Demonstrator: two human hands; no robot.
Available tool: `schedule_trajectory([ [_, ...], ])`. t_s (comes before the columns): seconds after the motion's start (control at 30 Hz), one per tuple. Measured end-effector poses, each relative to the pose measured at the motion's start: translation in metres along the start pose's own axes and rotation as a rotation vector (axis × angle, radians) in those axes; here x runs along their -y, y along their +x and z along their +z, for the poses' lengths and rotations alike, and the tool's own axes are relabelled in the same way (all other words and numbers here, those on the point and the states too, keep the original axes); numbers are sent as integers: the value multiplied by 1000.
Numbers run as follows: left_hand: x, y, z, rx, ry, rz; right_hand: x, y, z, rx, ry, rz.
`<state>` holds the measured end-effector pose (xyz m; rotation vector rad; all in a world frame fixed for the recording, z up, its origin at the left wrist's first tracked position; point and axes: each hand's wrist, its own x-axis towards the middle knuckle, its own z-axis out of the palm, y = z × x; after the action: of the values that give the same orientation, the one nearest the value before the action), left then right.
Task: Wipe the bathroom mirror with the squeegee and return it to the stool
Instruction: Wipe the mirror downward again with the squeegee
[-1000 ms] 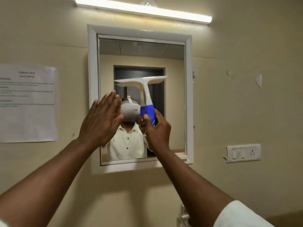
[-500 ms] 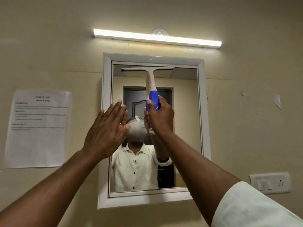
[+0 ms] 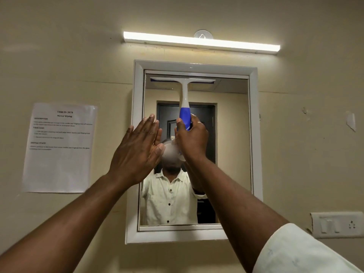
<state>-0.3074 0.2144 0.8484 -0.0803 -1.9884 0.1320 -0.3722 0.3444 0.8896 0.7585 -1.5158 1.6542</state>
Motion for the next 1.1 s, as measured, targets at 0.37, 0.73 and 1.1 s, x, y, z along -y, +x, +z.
schedule_trajectory([
  [0.37, -3, -35, 0, 30, -41, -50, -9, -43, -7, 17, -57, 86],
  [0.73, -10, -70, -11, 68, -52, -85, -27, -103, -23, 87, -44, 235],
  [1.1, -12, -112, -13, 142, -46, -124, -41, -145, -26, 120, -51, 382],
])
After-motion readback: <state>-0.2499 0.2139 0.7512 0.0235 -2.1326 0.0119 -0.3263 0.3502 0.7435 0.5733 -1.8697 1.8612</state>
